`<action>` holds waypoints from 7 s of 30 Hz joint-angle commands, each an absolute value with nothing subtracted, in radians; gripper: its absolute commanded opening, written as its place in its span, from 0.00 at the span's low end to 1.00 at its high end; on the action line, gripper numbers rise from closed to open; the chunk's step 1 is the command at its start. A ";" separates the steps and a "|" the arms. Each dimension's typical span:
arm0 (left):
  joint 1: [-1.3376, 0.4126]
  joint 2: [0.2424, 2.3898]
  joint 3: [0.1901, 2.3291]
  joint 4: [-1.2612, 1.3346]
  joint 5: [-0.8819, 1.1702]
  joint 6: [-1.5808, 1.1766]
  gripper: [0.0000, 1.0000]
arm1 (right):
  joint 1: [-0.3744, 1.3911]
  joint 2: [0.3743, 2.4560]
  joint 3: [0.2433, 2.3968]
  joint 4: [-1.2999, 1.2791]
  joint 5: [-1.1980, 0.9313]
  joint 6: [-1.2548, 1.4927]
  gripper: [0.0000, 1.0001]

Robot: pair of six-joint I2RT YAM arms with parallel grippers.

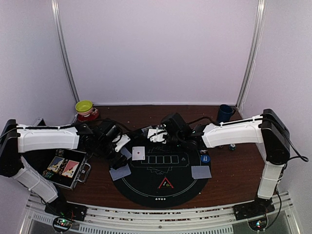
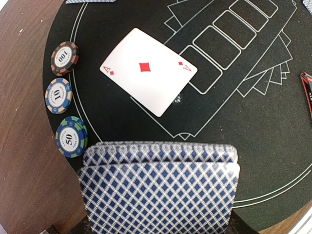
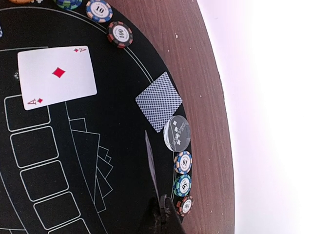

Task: Distribute texas hold em gaming equipment
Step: Flop the poker card in the community card area, then pick up the poker card from the face-down deck piles.

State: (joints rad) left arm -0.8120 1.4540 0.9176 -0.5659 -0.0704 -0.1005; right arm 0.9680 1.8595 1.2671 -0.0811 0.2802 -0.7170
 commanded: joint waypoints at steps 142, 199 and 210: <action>-0.972 1.586 1.137 -0.585 -0.044 -0.047 0.65 | 0.696 1.993 1.457 -0.307 -1.047 0.166 0.98; -1.029 1.663 1.194 -0.592 -0.070 -0.044 0.65 | 0.762 2.145 1.362 -0.049 -1.131 0.483 0.51; -1.029 1.662 1.183 -0.602 -0.095 -0.051 0.65 | 0.746 2.139 1.379 -0.119 -1.091 0.426 0.47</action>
